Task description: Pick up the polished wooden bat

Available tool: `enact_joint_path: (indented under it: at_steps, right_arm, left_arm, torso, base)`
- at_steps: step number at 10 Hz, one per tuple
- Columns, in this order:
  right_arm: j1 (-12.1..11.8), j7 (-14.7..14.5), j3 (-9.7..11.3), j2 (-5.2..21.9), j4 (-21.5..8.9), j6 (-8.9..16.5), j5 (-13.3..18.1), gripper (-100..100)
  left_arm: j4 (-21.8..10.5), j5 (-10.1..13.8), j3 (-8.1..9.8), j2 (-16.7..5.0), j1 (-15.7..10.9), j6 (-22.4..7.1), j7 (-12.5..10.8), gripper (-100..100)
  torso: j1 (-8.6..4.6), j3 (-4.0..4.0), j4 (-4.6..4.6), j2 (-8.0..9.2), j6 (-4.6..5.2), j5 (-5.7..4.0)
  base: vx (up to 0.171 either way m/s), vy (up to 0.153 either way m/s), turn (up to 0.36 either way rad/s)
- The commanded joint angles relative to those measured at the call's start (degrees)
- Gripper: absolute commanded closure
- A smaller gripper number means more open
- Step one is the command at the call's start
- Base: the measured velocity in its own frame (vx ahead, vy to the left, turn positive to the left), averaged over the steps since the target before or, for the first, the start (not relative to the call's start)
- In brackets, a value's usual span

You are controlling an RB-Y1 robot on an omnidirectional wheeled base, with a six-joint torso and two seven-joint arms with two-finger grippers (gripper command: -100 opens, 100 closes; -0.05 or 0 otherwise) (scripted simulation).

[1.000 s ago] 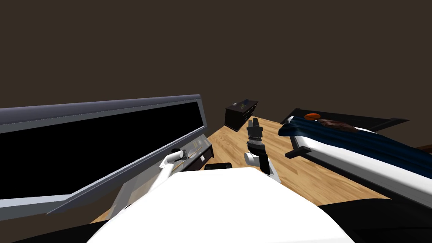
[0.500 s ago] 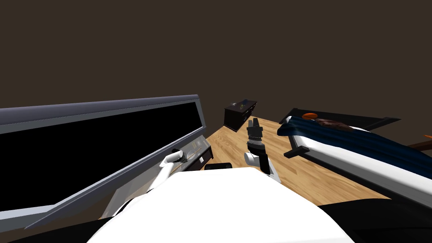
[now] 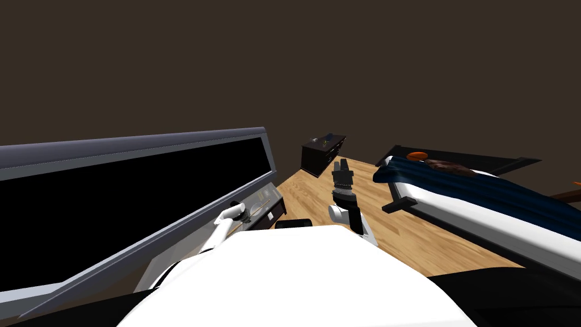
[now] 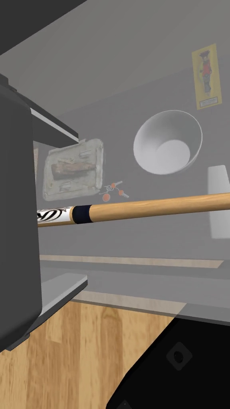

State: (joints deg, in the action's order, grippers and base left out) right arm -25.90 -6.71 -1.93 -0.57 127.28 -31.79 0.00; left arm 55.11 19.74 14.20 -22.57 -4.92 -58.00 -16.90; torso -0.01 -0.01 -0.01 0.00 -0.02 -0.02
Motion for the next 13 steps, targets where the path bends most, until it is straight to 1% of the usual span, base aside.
enact_joint_path:
  at_steps: [1,2,3,4,5,9,10,11,13]
  right_arm:
    - [0.0,0.0,0.0,0.0,0.0,0.0,0.0,0]
    - [0.0,0.0,0.0,0.0,0.0,0.0,0.0,0]
    - [0.0,0.0,0.0,0.0,0.0,0.0,0.0,0]
    - [0.0,0.0,0.0,0.0,0.0,0.0,0.0,0]
    - [0.0,0.0,0.0,0.0,0.0,0.0,0.0,0]
    - [0.0,0.0,0.0,0.0,0.0,0.0,0.0,0]
    - [0.0,0.0,0.0,0.0,0.0,0.0,0.0,0]
    - [0.0,0.0,0.0,0.0,0.0,0.0,0.0,0]
    - [0.0,0.0,0.0,0.0,0.0,0.0,0.0,0]
  left_arm:
    - [-2.0,0.6,0.13,-0.7,-0.6,-1.5,-0.3,-100]
    - [-3.0,0.8,0.15,-1.0,-0.9,-1.9,-0.5,-100]
    - [-3.0,0.7,0.11,-0.7,-0.9,-1.1,-0.2,-100]
    - [-3.3,0.7,0.12,-0.8,-0.9,-1.1,-0.2,0]
    - [-4.6,0.4,-0.01,-0.1,-0.8,0.6,0.0,-100]
    - [-7.6,-0.3,-0.31,1.4,-0.6,4.3,0.5,-100]
    - [-7.0,-0.2,-0.27,1.2,-0.6,3.5,0.3,-100]
    - [-7.1,-0.3,-0.27,1.2,-0.6,3.8,0.4,100]
    - [-7.0,-0.3,-0.21,1.1,-0.8,3.9,0.3,100]
  torso:
    - [0.00,0.00,0.00,0.00,0.00,0.00]
    - [-0.04,-0.01,0.00,-0.02,0.01,-0.01]
    - [-0.04,-0.02,-0.01,-0.03,-0.01,-0.01]
    - [-0.02,0.00,0.00,0.00,0.00,-0.01]
    - [0.01,0.01,0.01,0.02,0.00,0.00]
    - [0.01,0.02,0.01,0.03,0.00,0.00]
    - [0.03,0.02,0.00,0.04,0.01,0.02]
    - [0.10,-0.01,-0.02,0.00,0.01,0.07]
    - [0.13,-0.06,-0.13,0.01,-0.01,0.24]
  base:
    - [0.016,-0.018,-0.038]
    - [0.017,-0.019,0.005]
    - [0.005,-0.008,0.008]
    - [0.000,0.000,0.000]
    - [0.000,0.000,0.000]
    - [0.001,-0.002,0.005]
    - [0.000,0.000,0.000]
    - [0.000,0.000,0.000]
    - [-0.003,-0.003,0.002]
